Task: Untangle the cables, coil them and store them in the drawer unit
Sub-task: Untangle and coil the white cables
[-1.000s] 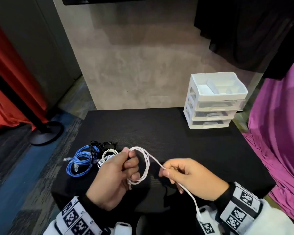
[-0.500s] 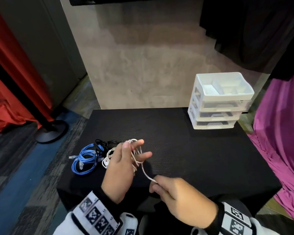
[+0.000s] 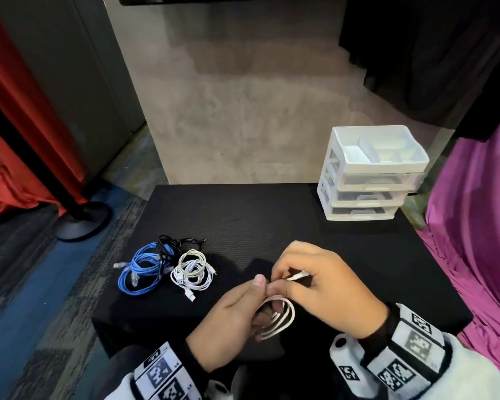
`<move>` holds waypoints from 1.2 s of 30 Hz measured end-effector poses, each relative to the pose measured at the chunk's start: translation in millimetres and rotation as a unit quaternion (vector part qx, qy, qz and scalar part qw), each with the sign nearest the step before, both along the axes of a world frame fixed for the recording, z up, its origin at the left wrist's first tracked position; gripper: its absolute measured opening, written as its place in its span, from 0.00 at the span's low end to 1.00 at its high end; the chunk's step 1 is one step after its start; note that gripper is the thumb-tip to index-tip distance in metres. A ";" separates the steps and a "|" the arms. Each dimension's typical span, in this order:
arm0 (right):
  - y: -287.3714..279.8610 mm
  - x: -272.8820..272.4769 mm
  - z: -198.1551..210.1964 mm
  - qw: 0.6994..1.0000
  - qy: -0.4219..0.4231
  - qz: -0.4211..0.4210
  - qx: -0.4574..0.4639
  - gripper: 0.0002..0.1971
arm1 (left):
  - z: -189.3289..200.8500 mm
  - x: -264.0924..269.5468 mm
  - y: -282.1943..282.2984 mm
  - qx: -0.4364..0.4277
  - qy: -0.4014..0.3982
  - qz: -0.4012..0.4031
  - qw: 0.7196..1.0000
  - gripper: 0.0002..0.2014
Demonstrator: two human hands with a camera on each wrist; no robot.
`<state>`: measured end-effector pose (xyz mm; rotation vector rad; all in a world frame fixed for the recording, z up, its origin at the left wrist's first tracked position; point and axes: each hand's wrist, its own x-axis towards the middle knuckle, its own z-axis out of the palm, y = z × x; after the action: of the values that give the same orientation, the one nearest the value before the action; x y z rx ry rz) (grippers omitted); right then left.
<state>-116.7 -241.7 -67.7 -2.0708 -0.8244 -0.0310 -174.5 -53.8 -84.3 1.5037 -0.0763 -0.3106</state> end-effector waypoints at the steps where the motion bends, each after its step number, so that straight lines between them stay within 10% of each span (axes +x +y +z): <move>1: 0.3 1.0 -1.4 0.996 0.078 0.004 0.043 0.06 | 0.4 0.6 0.1 -0.007 -0.004 -0.003 1.000 0.28; 7: 5.6 -5.3 -12.7 0.944 0.287 0.004 0.163 0.08 | -11.9 4.3 4.8 0.053 -0.085 0.023 0.995 0.17; 13: 17.0 -2.4 -23.0 0.803 0.478 -0.101 0.341 0.10 | -17.9 3.9 3.8 0.127 -0.205 0.021 0.970 0.13; 16: 20.3 -3.5 -26.8 0.783 0.489 -0.130 0.361 0.09 | -20.5 4.8 3.5 0.218 -0.258 0.032 0.941 0.11; 21: 19.9 -9.5 -35.5 0.806 0.480 -0.112 0.328 0.22 | -33.3 4.6 1.7 0.255 -0.270 0.110 0.922 0.05; 30: 18.6 -18.2 -34.4 0.984 0.147 -0.076 0.070 0.10 | -43.1 10.2 -2.1 0.289 -0.240 0.163 0.912 0.06; 36: 21.0 -17.4 -47.0 0.985 -0.068 -0.141 -0.077 0.13 | -34.3 12.9 -6.6 0.060 0.015 0.200 0.978 0.15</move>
<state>-134.1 -220.7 -114.7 -2.3395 -0.6249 -0.2743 -161.6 -60.4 -118.6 1.5945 0.2715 -0.0137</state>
